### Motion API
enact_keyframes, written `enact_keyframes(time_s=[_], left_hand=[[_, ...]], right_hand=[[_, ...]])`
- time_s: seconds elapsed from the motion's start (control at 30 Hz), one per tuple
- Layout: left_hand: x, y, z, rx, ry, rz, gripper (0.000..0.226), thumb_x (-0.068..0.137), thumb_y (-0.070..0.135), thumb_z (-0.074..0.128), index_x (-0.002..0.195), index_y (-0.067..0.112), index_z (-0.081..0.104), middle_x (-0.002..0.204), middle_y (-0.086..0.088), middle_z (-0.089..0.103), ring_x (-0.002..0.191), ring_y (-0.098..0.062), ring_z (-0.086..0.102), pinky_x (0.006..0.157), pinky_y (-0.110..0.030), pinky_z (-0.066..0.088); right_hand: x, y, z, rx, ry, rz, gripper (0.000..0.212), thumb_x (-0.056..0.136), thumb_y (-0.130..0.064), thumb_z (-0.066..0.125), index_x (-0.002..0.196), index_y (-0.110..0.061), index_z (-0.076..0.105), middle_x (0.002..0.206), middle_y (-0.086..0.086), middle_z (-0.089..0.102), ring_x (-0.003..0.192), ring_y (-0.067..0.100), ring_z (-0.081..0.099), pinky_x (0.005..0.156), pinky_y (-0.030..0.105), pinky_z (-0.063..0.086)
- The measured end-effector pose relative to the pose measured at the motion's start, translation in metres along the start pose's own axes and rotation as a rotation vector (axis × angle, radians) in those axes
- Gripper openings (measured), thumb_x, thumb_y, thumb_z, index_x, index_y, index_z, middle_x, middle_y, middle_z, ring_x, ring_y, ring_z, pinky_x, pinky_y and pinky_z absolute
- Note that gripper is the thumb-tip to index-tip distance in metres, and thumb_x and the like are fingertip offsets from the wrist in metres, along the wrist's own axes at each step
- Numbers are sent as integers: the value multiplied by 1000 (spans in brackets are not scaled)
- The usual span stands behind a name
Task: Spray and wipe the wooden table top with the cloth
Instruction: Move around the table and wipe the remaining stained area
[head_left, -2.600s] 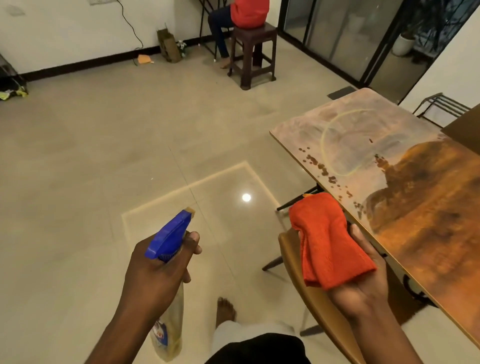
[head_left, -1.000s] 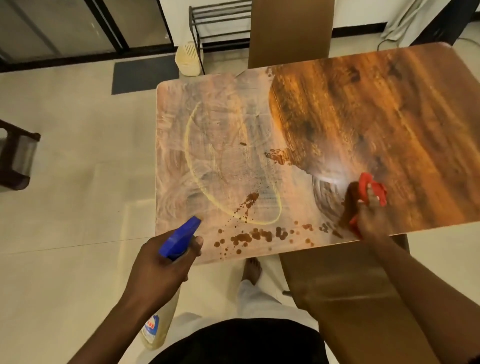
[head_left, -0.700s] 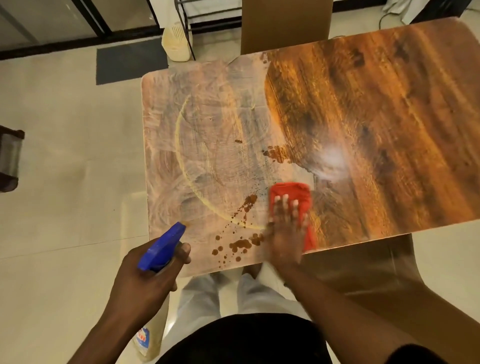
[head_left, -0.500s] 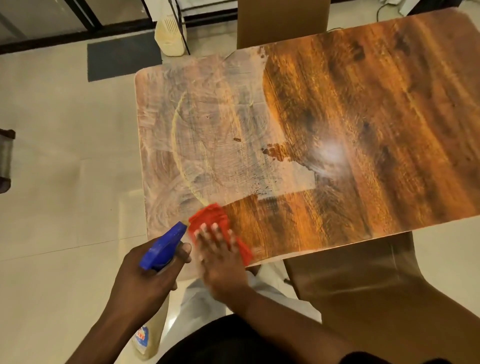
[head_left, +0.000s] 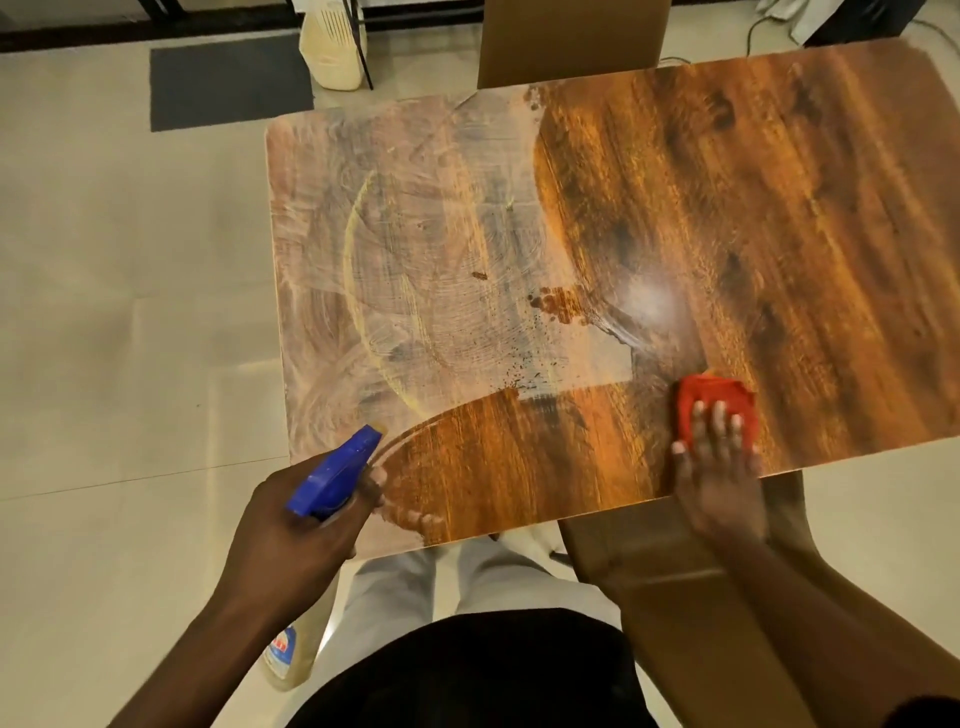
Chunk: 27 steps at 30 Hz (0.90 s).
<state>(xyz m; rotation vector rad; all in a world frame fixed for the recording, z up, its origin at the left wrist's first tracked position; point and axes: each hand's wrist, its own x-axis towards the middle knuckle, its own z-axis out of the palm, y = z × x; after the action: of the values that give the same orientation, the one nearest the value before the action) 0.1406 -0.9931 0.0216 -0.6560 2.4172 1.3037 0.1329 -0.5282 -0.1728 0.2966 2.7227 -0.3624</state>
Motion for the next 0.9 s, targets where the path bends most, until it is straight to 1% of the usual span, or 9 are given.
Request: enact_keyframes(time_s=[0.13, 0.27, 0.4, 0.53, 0.6, 0.67, 0.77, 0.83, 0.9], left_hand=[[5, -5, 3, 21, -3, -5, 27, 93, 37, 74, 88, 11, 77, 61, -11, 71, 52, -26, 68, 63, -32, 54], [10, -6, -3, 35, 40, -28, 31, 94, 36, 72, 83, 7, 75, 56, -13, 69, 47, -14, 66, 52, -17, 47], [13, 0, -13, 32, 50, 10, 28, 95, 34, 72, 80, 11, 76, 57, -13, 70, 47, -12, 68, 51, -18, 48], [17, 5, -18, 29, 28, 47, 26, 95, 34, 71, 85, 10, 76, 60, -16, 70, 47, -17, 68, 52, -19, 50], [20, 8, -18, 28, 37, 52, 30, 95, 34, 71, 86, 6, 75, 58, -19, 67, 45, -15, 66, 49, -14, 47], [23, 11, -17, 29, 52, 57, 30, 95, 36, 71, 86, 7, 75, 58, -18, 68, 44, -13, 65, 51, -19, 48], [27, 15, -15, 29, 52, 73, 35, 94, 41, 70, 84, 8, 75, 54, -14, 67, 44, -13, 60, 54, -25, 47], [31, 16, -10, 7, 51, 89, 43, 92, 50, 71, 85, 7, 74, 55, -14, 66, 49, -21, 60, 58, -31, 48], [35, 17, -5, 20, 41, 105, 41, 93, 47, 72, 86, 6, 74, 58, -16, 65, 58, -34, 62, 59, -31, 49]], right_hand=[[55, 2, -29, 148, 76, 272, 77, 105, -61, 8, 174, -29, -6, 182, 3, -13, 167, 31, -12, 133, 63, 0], [102, -57, -28, 192, 138, 330, 72, 109, -50, 15, 174, -25, -3, 182, 6, -10, 167, 33, -11, 132, 64, -1], [118, -139, -13, 100, 53, 94, 77, 105, -56, 7, 172, -26, -13, 180, 7, -19, 165, 34, -17, 128, 59, -10], [91, -247, 22, -8, -65, -268, 67, 114, -50, 9, 168, -28, -24, 177, 8, -26, 162, 33, -27, 130, 64, -11], [58, -296, 46, -33, -142, -503, 68, 115, -48, 15, 170, -28, -19, 178, 5, -25, 162, 30, -28, 131, 65, -6], [18, -328, 70, -61, -192, -738, 71, 113, -46, 27, 174, -26, -4, 181, 5, -13, 166, 28, -19, 132, 63, -3], [-29, -330, 95, -133, -220, -1001, 61, 113, -39, 38, 170, -21, 27, 180, 7, 17, 168, 29, 1, 134, 59, 1], [-40, -309, 97, -219, -226, -1113, 60, 113, -38, 41, 170, -24, 28, 179, 3, 23, 168, 26, 6, 135, 55, 1], [-40, -277, 89, -229, -242, -1136, 62, 114, -40, 42, 171, -29, 22, 181, -1, 16, 168, 22, 3, 134, 50, -4]])
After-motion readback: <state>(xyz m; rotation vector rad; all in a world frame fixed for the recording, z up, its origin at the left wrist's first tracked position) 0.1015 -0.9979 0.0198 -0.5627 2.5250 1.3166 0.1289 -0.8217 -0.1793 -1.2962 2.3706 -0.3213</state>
